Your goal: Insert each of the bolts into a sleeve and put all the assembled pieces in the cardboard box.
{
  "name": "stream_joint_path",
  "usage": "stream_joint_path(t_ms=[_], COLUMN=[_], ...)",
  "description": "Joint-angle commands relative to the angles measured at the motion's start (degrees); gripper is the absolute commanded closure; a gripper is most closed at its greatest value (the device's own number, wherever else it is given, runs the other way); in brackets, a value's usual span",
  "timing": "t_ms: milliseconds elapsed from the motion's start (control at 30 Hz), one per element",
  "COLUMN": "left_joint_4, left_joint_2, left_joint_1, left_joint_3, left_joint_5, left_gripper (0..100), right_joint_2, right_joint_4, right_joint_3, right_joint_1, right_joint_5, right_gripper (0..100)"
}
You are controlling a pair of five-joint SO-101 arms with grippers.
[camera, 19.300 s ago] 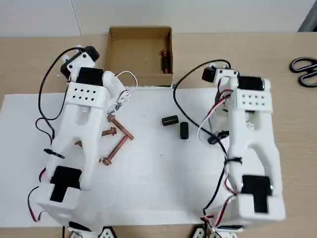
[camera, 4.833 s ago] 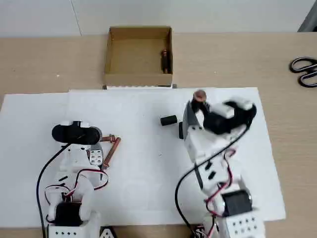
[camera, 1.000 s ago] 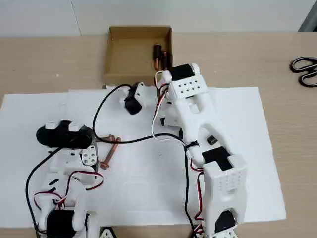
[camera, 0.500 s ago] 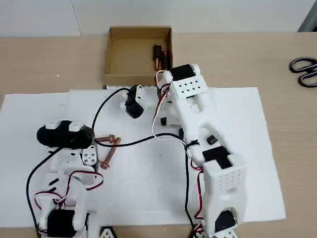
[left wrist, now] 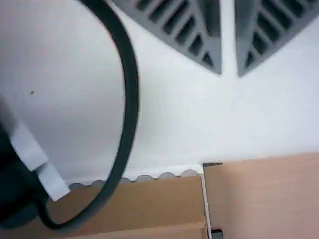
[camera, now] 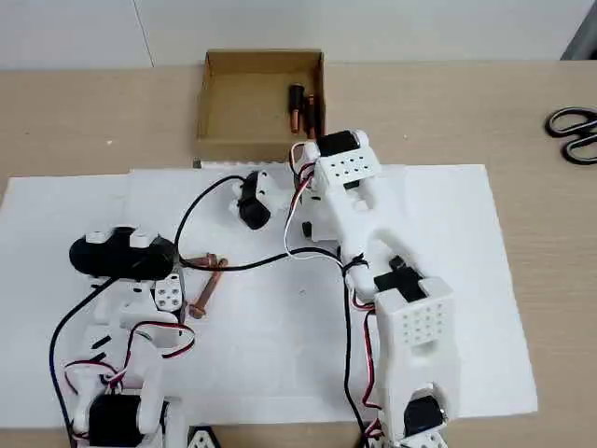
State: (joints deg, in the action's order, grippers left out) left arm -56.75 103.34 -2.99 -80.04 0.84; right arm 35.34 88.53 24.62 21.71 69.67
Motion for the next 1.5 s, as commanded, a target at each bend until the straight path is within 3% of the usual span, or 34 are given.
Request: stream_joint_path(t_ms=[0, 133, 433, 767, 967, 1267, 1467], left_joint_4=[0.0, -0.09, -0.09, -0.09, 0.26, 1.14, -4.75], left_joint_2=[0.79, 0.79, 0.79, 0.79, 0.79, 0.18, -13.89], left_joint_1=[-0.09, -0.18, -0.18, -0.18, -0.09, 0.26, 0.26], left_joint_3=[2.15, 2.15, 2.15, 2.15, 3.91, 10.86, 21.05], left_joint_5=[-0.18, -0.18, -0.18, -3.43, -12.84, -11.25, -10.11], left_gripper=[99, 99, 99, 99, 99, 99, 99], right_joint_2=[0.75, 2.68, 3.3, -0.57, -6.46, -13.41, -20.53], right_joint_4=[-0.66, -2.51, -2.42, 1.45, 4.79, 7.69, 7.6], right_joint_3=[0.18, 0.18, 0.18, 4.48, 7.65, 7.38, 0.62], right_joint_1=[-0.57, -0.66, -0.4, -0.22, -1.1, -9.63, -14.81], right_joint_5=[0.7, 0.7, 0.0, -8.79, -18.99, -43.78, -49.67], right_gripper=[80.4, 90.3, 95.2, 98.8, 99.0, 99.1, 99.5])
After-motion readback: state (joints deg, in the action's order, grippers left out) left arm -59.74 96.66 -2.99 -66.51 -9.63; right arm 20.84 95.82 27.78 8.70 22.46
